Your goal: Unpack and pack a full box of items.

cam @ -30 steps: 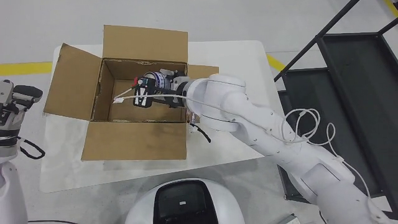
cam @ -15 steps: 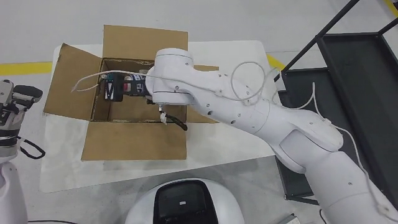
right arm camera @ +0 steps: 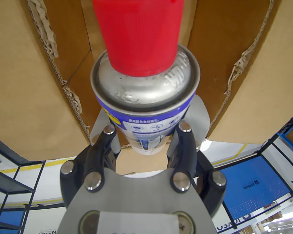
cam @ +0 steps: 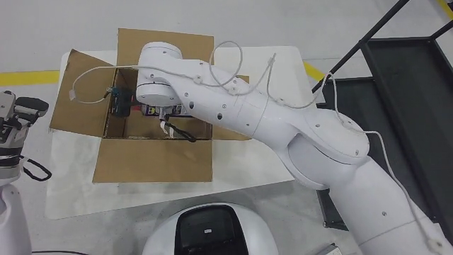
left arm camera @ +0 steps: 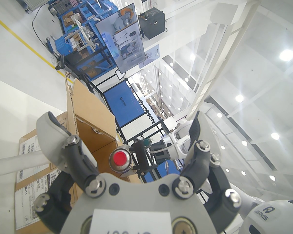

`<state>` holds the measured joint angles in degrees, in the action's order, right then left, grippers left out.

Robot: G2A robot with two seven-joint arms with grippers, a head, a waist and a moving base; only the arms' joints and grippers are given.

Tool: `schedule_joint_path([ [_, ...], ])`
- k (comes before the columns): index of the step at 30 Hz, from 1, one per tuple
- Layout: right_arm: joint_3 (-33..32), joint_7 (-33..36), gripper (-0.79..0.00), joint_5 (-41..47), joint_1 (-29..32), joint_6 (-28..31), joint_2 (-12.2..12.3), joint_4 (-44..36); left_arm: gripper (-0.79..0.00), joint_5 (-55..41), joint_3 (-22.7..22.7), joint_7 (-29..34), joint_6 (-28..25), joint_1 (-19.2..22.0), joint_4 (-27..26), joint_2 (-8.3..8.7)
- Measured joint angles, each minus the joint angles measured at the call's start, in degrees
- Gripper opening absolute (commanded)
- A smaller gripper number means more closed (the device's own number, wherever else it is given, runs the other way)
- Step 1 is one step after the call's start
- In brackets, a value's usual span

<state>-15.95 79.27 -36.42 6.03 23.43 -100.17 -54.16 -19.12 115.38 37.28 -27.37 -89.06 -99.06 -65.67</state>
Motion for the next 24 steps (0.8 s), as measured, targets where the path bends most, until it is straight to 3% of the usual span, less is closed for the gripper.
schedule_joint_path([
  [12, 6.18, -1.73, -0.785, 6.51, -0.55, 3.32, -8.93, 18.73, 0.000, 0.00, 0.00, 0.00, 0.00, 0.00, 0.00, 0.00],
  [21, 6.21, -2.85, -0.782, 5.11, 0.06, 4.44, -13.13, 27.12, 0.000, 0.00, 0.00, 0.00, 0.00, 0.00, 0.00, 0.00],
  [24, 6.21, -3.14, -0.671, 4.72, 0.48, 4.73, -14.21, 29.33, 0.000, 0.00, 0.00, 0.00, 0.00, 0.00, 0.00, 0.00],
])
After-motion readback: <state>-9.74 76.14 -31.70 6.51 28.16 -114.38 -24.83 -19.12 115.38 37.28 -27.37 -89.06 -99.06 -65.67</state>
